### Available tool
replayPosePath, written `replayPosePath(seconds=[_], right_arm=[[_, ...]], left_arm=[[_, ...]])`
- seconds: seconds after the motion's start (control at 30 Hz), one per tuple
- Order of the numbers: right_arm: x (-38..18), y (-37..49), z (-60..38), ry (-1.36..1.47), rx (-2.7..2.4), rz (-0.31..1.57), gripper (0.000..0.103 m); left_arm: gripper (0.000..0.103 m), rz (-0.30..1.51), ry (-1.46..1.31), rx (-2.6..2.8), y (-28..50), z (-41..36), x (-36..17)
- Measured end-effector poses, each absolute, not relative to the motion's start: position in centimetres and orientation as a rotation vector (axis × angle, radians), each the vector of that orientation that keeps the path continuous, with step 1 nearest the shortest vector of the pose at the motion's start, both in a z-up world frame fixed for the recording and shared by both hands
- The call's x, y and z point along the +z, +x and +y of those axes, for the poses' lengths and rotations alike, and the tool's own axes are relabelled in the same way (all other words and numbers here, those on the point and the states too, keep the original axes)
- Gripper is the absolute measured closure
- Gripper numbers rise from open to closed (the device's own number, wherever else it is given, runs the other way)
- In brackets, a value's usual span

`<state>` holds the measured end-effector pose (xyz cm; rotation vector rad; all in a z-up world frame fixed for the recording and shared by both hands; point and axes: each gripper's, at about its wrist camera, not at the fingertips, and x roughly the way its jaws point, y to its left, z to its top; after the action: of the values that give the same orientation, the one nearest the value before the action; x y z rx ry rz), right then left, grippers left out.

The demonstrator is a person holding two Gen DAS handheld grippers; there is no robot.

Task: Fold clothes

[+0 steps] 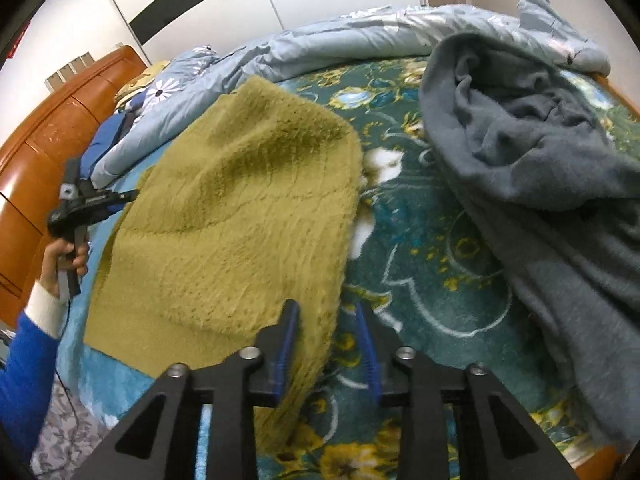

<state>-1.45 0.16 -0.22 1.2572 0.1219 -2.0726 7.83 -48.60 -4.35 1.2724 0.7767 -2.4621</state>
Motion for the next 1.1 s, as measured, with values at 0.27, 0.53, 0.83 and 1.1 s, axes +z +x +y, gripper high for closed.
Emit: replayPosePath(seconds=[0.27,0.53,0.83,1.1], right_arm=[[0.0,-2.9,1.1,1.283,-2.128,0.083,0.066],[-0.1,-2.7,0.9,1.281,-2.119,0.089,0.066],[-0.7,-2.5,-1.8,1.268,-2.047,0.122,0.066],[2.4,-4.2,-10.3,1.117,-1.957,0.204,0.066]], left_arm=[[0.093,0.843,1.168,-2.452,6.2,-49.6,-4.6],[0.093,0.810,0.842,-2.424,14.5,-51.3,0.3],[0.093,0.793,0.960,-2.370,22.5,-48.8,-3.8],[0.071,0.846,0.931,-2.428,22.0,-49.7,-1.8]])
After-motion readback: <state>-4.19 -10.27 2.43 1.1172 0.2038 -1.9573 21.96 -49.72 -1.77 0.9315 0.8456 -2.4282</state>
